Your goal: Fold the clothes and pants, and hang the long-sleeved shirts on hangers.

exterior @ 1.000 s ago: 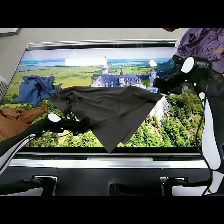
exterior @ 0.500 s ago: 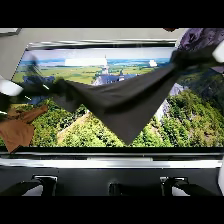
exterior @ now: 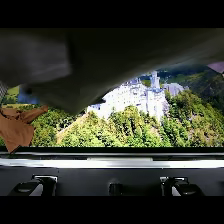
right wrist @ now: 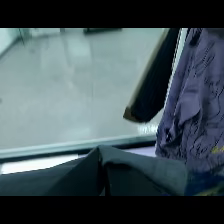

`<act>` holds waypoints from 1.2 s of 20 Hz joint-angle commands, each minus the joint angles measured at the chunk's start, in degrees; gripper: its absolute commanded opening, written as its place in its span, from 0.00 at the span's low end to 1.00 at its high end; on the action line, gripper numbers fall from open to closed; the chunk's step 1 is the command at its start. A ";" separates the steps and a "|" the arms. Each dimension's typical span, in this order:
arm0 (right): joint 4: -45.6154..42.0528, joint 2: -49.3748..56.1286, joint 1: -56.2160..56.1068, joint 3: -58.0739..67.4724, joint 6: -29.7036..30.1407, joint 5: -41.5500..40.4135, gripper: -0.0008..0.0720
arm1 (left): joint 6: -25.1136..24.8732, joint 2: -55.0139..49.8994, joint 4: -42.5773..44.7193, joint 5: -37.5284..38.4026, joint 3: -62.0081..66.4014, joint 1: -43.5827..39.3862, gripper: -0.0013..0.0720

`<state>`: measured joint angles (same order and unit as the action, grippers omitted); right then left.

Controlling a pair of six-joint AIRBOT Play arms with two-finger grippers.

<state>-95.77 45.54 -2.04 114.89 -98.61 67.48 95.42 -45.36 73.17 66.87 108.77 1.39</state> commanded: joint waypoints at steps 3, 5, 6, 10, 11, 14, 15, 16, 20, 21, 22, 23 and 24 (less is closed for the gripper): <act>-0.92 -7.56 0.02 0.48 -0.44 2.29 0.05 | 3.87 6.60 8.35 4.28 1.64 0.20 0.04; -0.74 -4.59 0.00 0.48 -0.55 2.64 0.05 | 3.39 4.15 8.33 4.17 -0.57 0.20 0.04; -0.46 -1.90 0.00 0.48 -0.68 3.41 0.05 | 2.89 2.49 8.26 4.09 -2.01 0.20 0.04; 1.64 14.62 0.00 0.48 -0.66 8.96 0.06 | -3.08 -9.99 7.87 1.64 -8.15 0.20 0.04; 1.62 20.04 0.00 0.48 -0.28 9.75 0.06 | -4.74 -14.45 7.87 0.22 -9.38 0.20 0.04; 1.68 36.37 0.00 0.48 -0.63 9.05 0.06 | -5.46 -29.35 7.06 -4.11 -10.82 0.17 0.04; 2.34 41.53 0.00 0.48 -0.66 9.05 0.06 | -5.44 -35.01 6.25 -5.18 -10.82 0.17 0.04; 3.10 46.49 0.00 0.48 -0.94 9.11 0.06 | -5.46 -40.00 5.66 -6.51 -10.80 0.13 0.04; 3.63 61.75 0.00 0.48 -6.56 7.89 0.06 | -5.46 -55.80 4.37 -13.40 -10.80 -0.55 0.04; 3.74 63.87 0.00 0.48 -7.45 6.67 0.06 | -5.46 -58.23 4.42 -14.69 -10.78 -0.87 0.04; 4.76 65.48 0.00 0.48 -8.09 5.18 0.06 | -5.46 -60.06 4.35 -15.78 -10.73 -0.98 0.04; 6.32 66.77 0.00 0.48 -8.39 3.82 0.13 | -5.46 -61.26 4.37 -16.28 -10.69 -1.11 0.04; 8.20 67.65 0.00 0.48 -8.39 2.78 0.14 | -5.49 -62.12 4.37 -16.44 -10.69 -1.11 0.04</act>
<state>-91.66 107.77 -2.02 115.33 -104.75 73.47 90.11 -101.73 78.37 53.52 98.10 0.58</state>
